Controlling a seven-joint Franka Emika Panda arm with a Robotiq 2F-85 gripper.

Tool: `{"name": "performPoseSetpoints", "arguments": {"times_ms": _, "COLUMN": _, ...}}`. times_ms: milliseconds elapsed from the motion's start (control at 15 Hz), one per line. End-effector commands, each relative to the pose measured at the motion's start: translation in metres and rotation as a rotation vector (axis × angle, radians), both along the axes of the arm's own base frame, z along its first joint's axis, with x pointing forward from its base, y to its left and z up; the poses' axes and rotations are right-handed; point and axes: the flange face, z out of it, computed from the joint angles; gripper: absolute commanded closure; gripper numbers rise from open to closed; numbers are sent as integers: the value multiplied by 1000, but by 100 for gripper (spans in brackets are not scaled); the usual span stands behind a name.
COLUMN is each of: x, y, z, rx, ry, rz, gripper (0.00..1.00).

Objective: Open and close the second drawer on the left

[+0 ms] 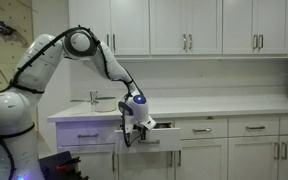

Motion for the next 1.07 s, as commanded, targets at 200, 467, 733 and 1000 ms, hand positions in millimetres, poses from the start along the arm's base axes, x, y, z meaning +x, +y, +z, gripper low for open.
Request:
{"name": "performPoseSetpoints", "arguments": {"times_ms": 200, "x": 26, "y": 42, "z": -7, "rx": -12, "ry": -28, "rz": -3, "gripper": 100}}
{"name": "performPoseSetpoints", "arguments": {"times_ms": 467, "x": 36, "y": 70, "z": -15, "rx": -45, "ry": -38, "rz": 35, "gripper": 100}}
{"name": "performPoseSetpoints", "arguments": {"times_ms": 733, "x": 41, "y": 94, "z": -17, "rx": -59, "ry": -54, "rz": 65, "gripper": 100}}
{"name": "performPoseSetpoints", "arguments": {"times_ms": 1000, "x": 49, "y": 109, "z": -13, "rx": -18, "ry": -76, "rz": 52, "gripper": 100}}
